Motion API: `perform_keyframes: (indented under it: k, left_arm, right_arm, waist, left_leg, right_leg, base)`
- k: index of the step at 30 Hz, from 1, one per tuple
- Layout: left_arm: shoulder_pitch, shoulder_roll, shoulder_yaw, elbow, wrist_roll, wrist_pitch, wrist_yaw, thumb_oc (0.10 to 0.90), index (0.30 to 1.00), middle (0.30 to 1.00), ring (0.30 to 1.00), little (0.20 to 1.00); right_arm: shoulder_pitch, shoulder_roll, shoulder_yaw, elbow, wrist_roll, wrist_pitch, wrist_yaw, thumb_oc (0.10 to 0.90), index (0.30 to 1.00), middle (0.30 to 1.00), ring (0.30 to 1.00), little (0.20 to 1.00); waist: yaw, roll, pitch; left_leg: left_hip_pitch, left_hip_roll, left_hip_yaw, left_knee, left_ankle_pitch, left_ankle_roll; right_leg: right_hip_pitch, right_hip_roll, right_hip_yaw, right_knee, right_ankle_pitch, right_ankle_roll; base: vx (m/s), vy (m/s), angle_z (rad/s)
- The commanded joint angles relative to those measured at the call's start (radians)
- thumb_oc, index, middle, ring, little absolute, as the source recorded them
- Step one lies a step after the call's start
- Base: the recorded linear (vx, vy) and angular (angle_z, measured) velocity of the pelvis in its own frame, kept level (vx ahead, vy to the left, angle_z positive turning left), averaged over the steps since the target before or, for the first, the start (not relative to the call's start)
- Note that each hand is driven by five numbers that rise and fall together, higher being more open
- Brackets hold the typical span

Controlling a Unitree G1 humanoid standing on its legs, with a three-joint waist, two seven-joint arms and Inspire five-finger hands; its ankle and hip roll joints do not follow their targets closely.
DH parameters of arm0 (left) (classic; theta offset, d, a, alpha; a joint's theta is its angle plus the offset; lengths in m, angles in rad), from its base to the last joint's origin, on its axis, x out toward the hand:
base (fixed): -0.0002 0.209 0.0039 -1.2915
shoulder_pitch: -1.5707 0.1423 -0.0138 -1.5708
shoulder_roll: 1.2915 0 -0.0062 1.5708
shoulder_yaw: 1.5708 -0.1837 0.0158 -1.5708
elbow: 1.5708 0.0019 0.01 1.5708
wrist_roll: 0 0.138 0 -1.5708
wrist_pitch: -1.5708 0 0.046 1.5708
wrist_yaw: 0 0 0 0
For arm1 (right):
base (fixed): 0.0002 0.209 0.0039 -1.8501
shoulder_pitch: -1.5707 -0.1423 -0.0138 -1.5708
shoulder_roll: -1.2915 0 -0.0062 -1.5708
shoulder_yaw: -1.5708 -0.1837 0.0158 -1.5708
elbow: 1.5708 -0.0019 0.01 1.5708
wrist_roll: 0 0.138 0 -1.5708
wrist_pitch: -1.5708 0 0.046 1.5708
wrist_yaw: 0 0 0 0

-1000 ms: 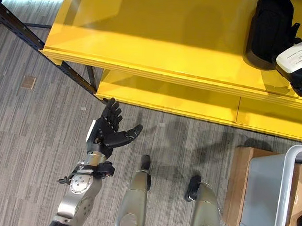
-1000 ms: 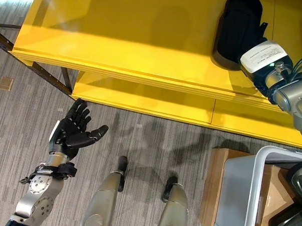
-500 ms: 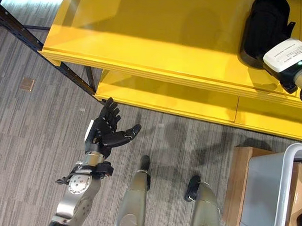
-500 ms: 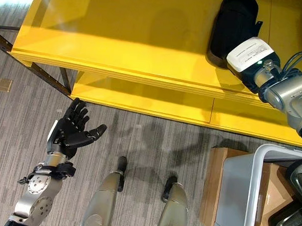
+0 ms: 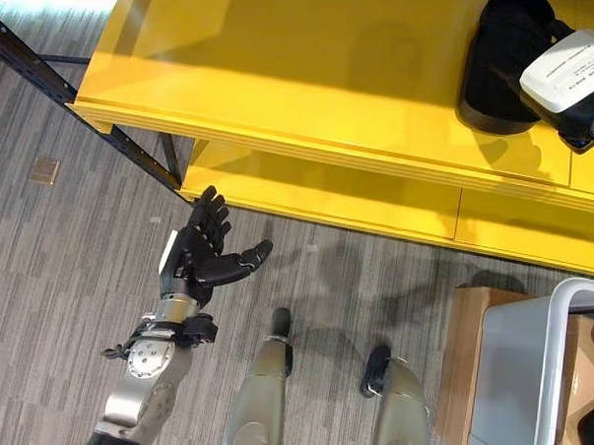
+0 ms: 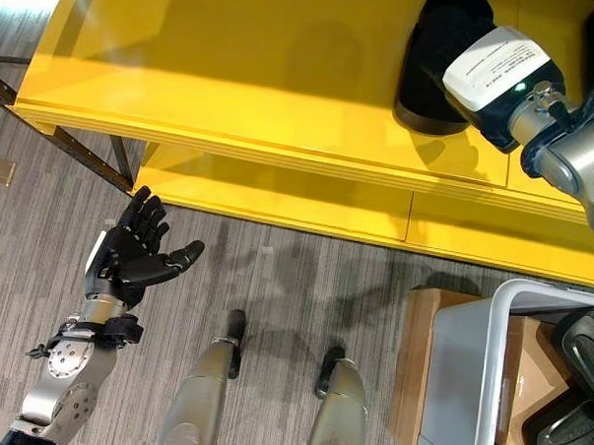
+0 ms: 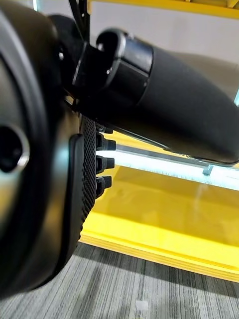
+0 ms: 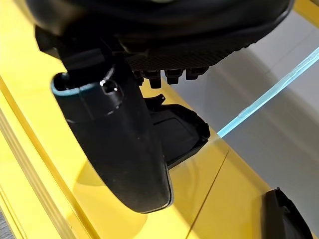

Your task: Move parts from the plastic box to the shelf.

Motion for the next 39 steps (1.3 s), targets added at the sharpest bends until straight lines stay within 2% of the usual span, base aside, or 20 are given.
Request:
perform_keyframes:
  k: [1, 4, 7, 11, 12, 13, 14, 15, 16, 18, 19, 21, 22, 27, 35, 39]
  left_arm:
    - [0.002, 0.048, 0.060, -0.131, -0.001, -0.095, -0.018, 0.900, 1.000, 1.000, 1.000, 1.000]
    - [0.000, 0.046, 0.063, -0.130, -0.001, -0.094, -0.016, 0.900, 1.000, 1.000, 1.000, 1.000]
    - [0.004, 0.031, 0.070, -0.128, 0.007, -0.090, -0.009, 0.900, 1.000, 1.000, 1.000, 1.000]
    - [0.009, 0.025, 0.072, -0.130, 0.018, -0.082, -0.004, 0.900, 1.000, 1.000, 1.000, 1.000]
    - [0.009, 0.030, 0.071, -0.131, 0.018, -0.082, -0.004, 0.900, 1.000, 1.000, 1.000, 1.000]
    - [0.010, 0.032, 0.069, -0.124, 0.022, -0.078, -0.002, 0.900, 1.000, 1.000, 1.000, 1.000]
    - [0.011, 0.027, 0.070, -0.126, 0.022, -0.078, -0.002, 0.900, 1.000, 1.000, 1.000, 1.000]
    - [0.015, 0.003, 0.079, -0.124, 0.026, -0.075, 0.006, 0.900, 1.000, 1.000, 1.000, 1.000]
    - [0.016, 0.007, 0.075, -0.124, 0.025, -0.072, 0.006, 0.900, 1.000, 1.000, 1.000, 1.000]
    - [0.014, 0.015, 0.070, -0.124, 0.025, -0.072, 0.006, 0.900, 1.000, 1.000, 1.000, 1.000]
    - [0.016, 0.009, 0.072, -0.123, 0.028, -0.071, 0.009, 0.900, 1.000, 1.000, 1.000, 1.000]
    - [0.023, 0.005, 0.068, -0.124, 0.033, -0.065, 0.010, 0.900, 1.000, 1.000, 1.000, 1.000]
    - [0.024, -0.007, 0.063, -0.119, 0.036, -0.061, 0.012, 0.900, 1.000, 1.000, 1.000, 1.000]
    - [0.016, -0.012, 0.043, -0.118, 0.034, -0.059, 0.014, 0.900, 1.000, 1.000, 1.000, 1.000]
    - [0.009, -0.024, 0.032, -0.113, 0.044, -0.045, 0.009, 0.900, 1.000, 1.000, 1.000, 1.000]
    - [0.014, -0.055, 0.022, -0.094, 0.047, -0.033, 0.006, 0.900, 1.000, 1.000, 1.000, 1.000]
  right_arm:
    - [-0.142, -0.077, -0.039, -0.033, 0.049, 0.046, -0.057, 0.900, 1.000, 1.000, 1.000, 1.000]
    - [-0.121, -0.084, -0.063, -0.040, 0.064, 0.048, -0.057, 0.900, 1.000, 1.000, 1.000, 1.000]
    - [-0.020, -0.088, -0.207, -0.071, 0.114, 0.063, -0.079, 0.900, 1.000, 1.000, 1.000, 1.000]
    - [0.190, -0.046, -0.488, -0.141, 0.210, 0.071, -0.112, 0.900, 1.000, 1.000, 1.000, 1.000]
    - [0.212, -0.047, -0.509, -0.146, 0.209, 0.072, -0.111, 0.900, 1.000, 1.000, 1.000, 1.000]
    - [0.374, -0.010, -0.692, -0.189, 0.245, 0.075, -0.126, 0.900, 1.000, 1.000, 1.000, 1.000]
    - [0.415, 0.007, -0.735, -0.218, 0.265, 0.068, -0.128, 0.900, 1.000, 1.000, 1.000, 1.000]
    - [0.494, 0.069, -0.825, -0.272, 0.306, 0.062, -0.142, 0.900, 1.000, 1.000, 1.000, 1.000]
    - [0.569, 0.092, -0.906, -0.305, 0.313, 0.064, -0.150, 0.900, 1.000, 1.000, 1.000, 1.000]
    - [0.604, 0.091, -0.940, -0.316, 0.310, 0.066, -0.148, 0.900, 1.000, 1.000, 1.000, 1.000]
    - [0.631, 0.117, -0.966, -0.323, 0.316, 0.066, -0.155, 0.900, 1.000, 1.000, 1.000, 1.000]
    - [0.743, 0.193, -1.072, -0.396, 0.335, 0.059, -0.161, 0.900, 1.000, 1.000, 1.000, 1.000]
    - [0.790, 0.262, -1.109, -0.428, 0.365, 0.048, -0.170, 0.900, 1.000, 1.000, 1.000, 1.000]
    - [0.872, 0.391, -1.141, -0.463, 0.410, 0.037, -0.172, 0.900, 1.000, 1.000, 1.000, 1.000]
    - [0.990, 0.516, -1.186, -0.532, 0.415, 0.025, -0.173, 0.900, 1.000, 1.000, 1.000, 1.000]
    - [1.158, 0.665, -1.237, -0.613, 0.475, -0.013, -0.163, 0.900, 1.000, 1.000, 1.000, 1.000]
  waist:
    - [0.003, -0.018, -0.078]
    - [-0.001, -0.019, -0.080]
    - [-0.015, -0.013, -0.086]
    - [-0.028, -0.008, -0.088]
    - [-0.026, -0.012, -0.088]
    - [-0.025, -0.014, -0.091]
    - [-0.030, -0.011, -0.091]
    - [-0.049, 0.001, -0.091]
    - [-0.045, -0.004, -0.092]
    - [-0.037, -0.008, -0.093]
    - [-0.041, -0.006, -0.094]
    - [-0.045, -0.004, -0.096]
    - [-0.048, -0.001, -0.101]
    - [-0.048, -0.003, -0.109]
    - [-0.065, -0.003, -0.132]
    - [-0.096, -0.003, -0.164]
  left_leg:
    - [0.029, 0.085, -0.044, 0.027, -0.075, -0.032]
    - [0.032, 0.086, -0.042, 0.026, -0.074, -0.032]
    - [0.039, 0.088, -0.036, 0.022, -0.075, -0.030]
    - [0.044, 0.090, -0.030, 0.022, -0.077, -0.027]
    - [0.044, 0.090, -0.031, 0.022, -0.077, -0.027]
    - [0.045, 0.088, -0.028, 0.022, -0.078, -0.025]
    - [0.046, 0.089, -0.027, 0.023, -0.078, -0.024]
    - [0.049, 0.089, -0.022, 0.023, -0.080, -0.021]
    - [0.050, 0.088, -0.023, 0.024, -0.081, -0.020]
    - [0.050, 0.088, -0.023, 0.024, -0.081, -0.020]
    - [0.051, 0.088, -0.022, 0.024, -0.081, -0.019]
    - [0.054, 0.089, -0.019, 0.025, -0.083, -0.017]
    - [0.060, 0.088, -0.017, 0.020, -0.083, -0.015]
    - [0.073, 0.092, -0.009, 0.010, -0.081, -0.013]
    - [0.105, 0.097, -0.002, -0.032, -0.064, -0.012]
    - [0.166, 0.112, 0.013, -0.114, -0.036, -0.016]
  right_leg:
    - [0.049, 0.032, 0.030, 0.001, -0.030, -0.024]
    - [0.051, 0.032, 0.030, -0.002, -0.028, -0.024]
    - [0.056, 0.035, 0.035, -0.013, -0.022, -0.021]
    - [0.057, 0.039, 0.043, -0.018, -0.018, -0.022]
    - [0.057, 0.039, 0.043, -0.018, -0.018, -0.022]
    - [0.058, 0.042, 0.046, -0.020, -0.017, -0.022]
    - [0.059, 0.042, 0.048, -0.021, -0.017, -0.022]
    - [0.059, 0.044, 0.052, -0.023, -0.016, -0.022]
    - [0.060, 0.044, 0.052, -0.023, -0.016, -0.022]
    - [0.060, 0.044, 0.052, -0.023, -0.016, -0.022]
    - [0.060, 0.044, 0.054, -0.024, -0.016, -0.022]
    - [0.062, 0.047, 0.057, -0.026, -0.015, -0.022]
    - [0.068, 0.047, 0.059, -0.034, -0.011, -0.022]
    - [0.080, 0.049, 0.059, -0.056, -0.001, -0.018]
    - [0.105, 0.055, 0.062, -0.110, 0.026, -0.010]
    - [0.151, 0.072, 0.057, -0.190, 0.050, -0.002]
  base:
    - [0.00, 0.000, 0.00]
    - [0.00, 0.000, 0.00]
    - [0.00, 0.017, -0.04]
    - [0.00, 0.008, -0.04]
    - [0.00, 0.016, -0.13]
    - [0.01, 0.014, -0.09]
    - [0.00, 0.000, 0.00]
    - [0.01, 0.018, -0.08]
    - [0.00, 0.015, -0.09]
    - [0.00, 0.002, -0.03]
    - [0.00, 0.007, -0.06]
    - [0.00, 0.007, -0.06]
    - [0.01, 0.003, -0.05]
    - [0.00, 0.000, -0.06]
    - [0.00, 0.000, 0.00]
    - [0.05, -0.014, -0.04]
